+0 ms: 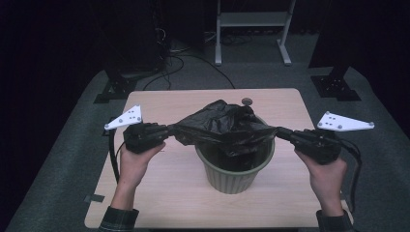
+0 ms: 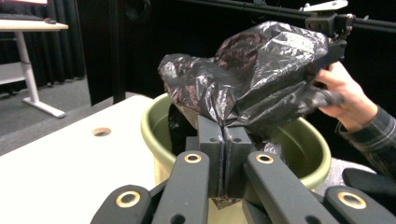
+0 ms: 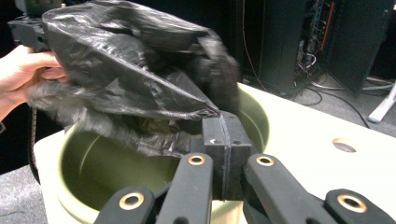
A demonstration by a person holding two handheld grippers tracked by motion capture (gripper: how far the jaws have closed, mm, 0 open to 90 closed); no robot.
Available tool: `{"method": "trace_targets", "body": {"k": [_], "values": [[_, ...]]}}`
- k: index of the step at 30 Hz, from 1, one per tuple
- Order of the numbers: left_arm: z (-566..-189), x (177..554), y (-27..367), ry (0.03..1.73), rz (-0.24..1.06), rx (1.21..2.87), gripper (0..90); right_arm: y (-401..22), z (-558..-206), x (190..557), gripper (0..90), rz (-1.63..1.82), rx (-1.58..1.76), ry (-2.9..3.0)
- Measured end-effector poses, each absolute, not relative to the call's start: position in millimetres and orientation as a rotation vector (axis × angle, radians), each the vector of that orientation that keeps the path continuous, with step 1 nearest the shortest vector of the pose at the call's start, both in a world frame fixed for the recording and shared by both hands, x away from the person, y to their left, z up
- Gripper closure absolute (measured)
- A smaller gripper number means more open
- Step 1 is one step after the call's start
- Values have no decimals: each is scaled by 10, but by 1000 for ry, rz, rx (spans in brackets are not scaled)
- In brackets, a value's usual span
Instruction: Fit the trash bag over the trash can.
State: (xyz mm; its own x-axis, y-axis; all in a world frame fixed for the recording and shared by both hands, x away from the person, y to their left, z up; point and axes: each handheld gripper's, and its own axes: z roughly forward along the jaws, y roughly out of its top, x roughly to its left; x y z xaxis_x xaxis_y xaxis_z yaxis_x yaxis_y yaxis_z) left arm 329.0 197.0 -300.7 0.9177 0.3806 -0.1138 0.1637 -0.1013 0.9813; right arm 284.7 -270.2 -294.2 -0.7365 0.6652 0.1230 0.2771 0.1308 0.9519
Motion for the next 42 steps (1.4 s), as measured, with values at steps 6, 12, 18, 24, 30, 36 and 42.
{"method": "trace_targets", "body": {"k": [6, 12, 18, 24, 30, 36, 42], "values": [[-3030, 3277, 1866, 400, 181, 1703, 885, -2717, -2971, 2846, 764, 1640, 916, 2100], [-3024, 3302, 1648, 383, 167, 1733, 885, -2665, -2826, 2740, 568, 1654, 822, 2105], [-3002, 3315, 1493, 354, 146, 1736, 885, -2564, -2686, 2618, 519, 1706, 687, 2118], [-2982, 3282, 1457, 332, 139, 1748, 885, -2314, -2714, 2662, 514, 1674, 611, 2193], [-3018, 3256, 1529, 335, 135, 1770, 835, -2189, -2714, 2757, 899, 1681, 570, 2202], [-3013, 3169, 1727, 385, 203, 1708, 561, -2217, -2664, 2880, 899, 1719, 624, 2183], [-2924, 2946, 1728, 327, 229, 1675, 568, -2160, -2645, 2965, 899, 1719, 650, 2182]]}}
